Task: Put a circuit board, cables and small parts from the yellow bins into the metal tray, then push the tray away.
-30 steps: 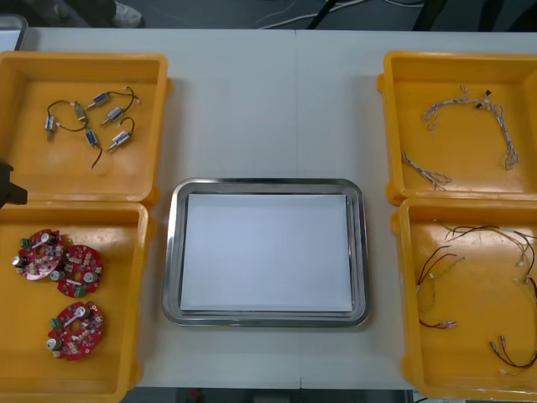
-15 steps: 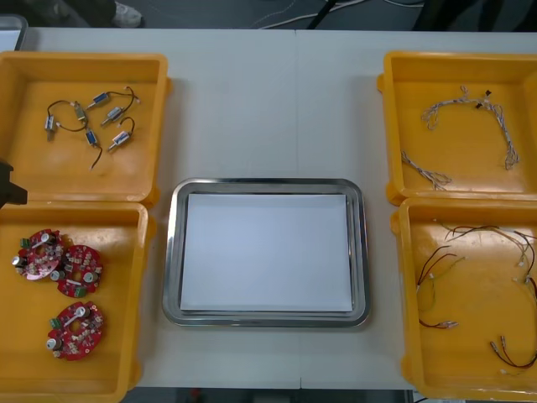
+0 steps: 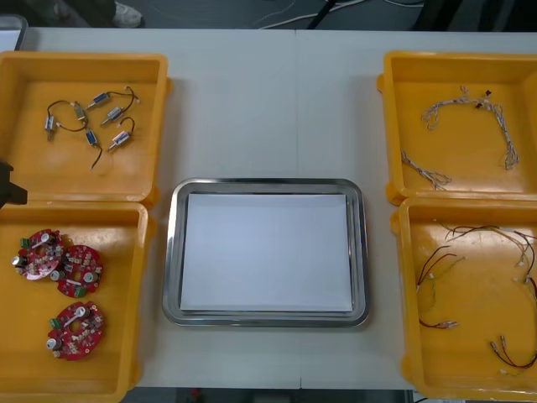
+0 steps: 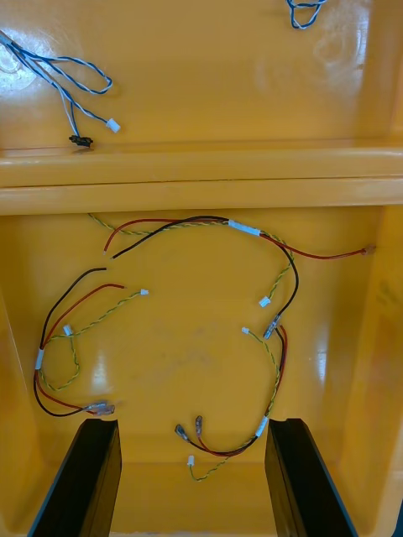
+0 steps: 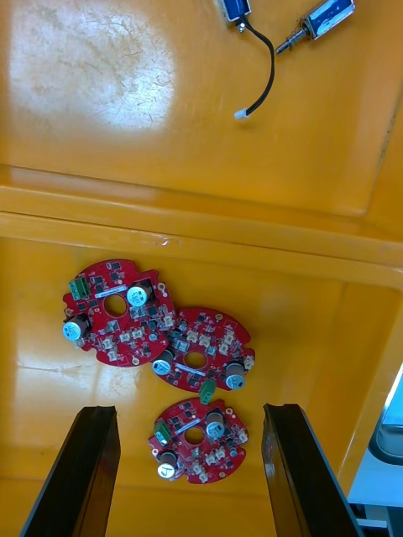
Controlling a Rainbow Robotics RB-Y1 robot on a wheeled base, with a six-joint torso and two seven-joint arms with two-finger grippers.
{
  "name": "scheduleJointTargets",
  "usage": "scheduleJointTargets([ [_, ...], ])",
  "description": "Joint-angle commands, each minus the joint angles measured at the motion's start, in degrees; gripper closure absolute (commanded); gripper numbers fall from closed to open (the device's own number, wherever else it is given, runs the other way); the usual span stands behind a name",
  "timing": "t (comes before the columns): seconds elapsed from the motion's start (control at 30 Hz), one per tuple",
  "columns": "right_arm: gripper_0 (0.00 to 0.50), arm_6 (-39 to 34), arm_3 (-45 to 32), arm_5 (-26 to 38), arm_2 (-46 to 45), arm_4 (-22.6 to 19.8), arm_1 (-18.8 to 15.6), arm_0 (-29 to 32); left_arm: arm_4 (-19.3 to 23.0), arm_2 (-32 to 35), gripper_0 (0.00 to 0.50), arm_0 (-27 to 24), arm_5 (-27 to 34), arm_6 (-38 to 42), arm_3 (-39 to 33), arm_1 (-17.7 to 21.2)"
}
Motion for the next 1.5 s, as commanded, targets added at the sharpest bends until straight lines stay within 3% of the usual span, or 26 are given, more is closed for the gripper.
scheduleJointTargets([
  [0.03, 0.0, -1.49, -1.5, -0.08, -2.13, 0.45, 0.51, 0.35, -0.22, 1.65, 0.0, -0.94, 0.34, -3.06, -0.35, -0.44],
  [1.5, 0.0, -1.49, -1.5, -0.08, -2.13, 0.45, 0.51, 0.35, -0.22, 1.65, 0.0, -0.94, 0.34, -3.06, -0.35, -0.44],
])
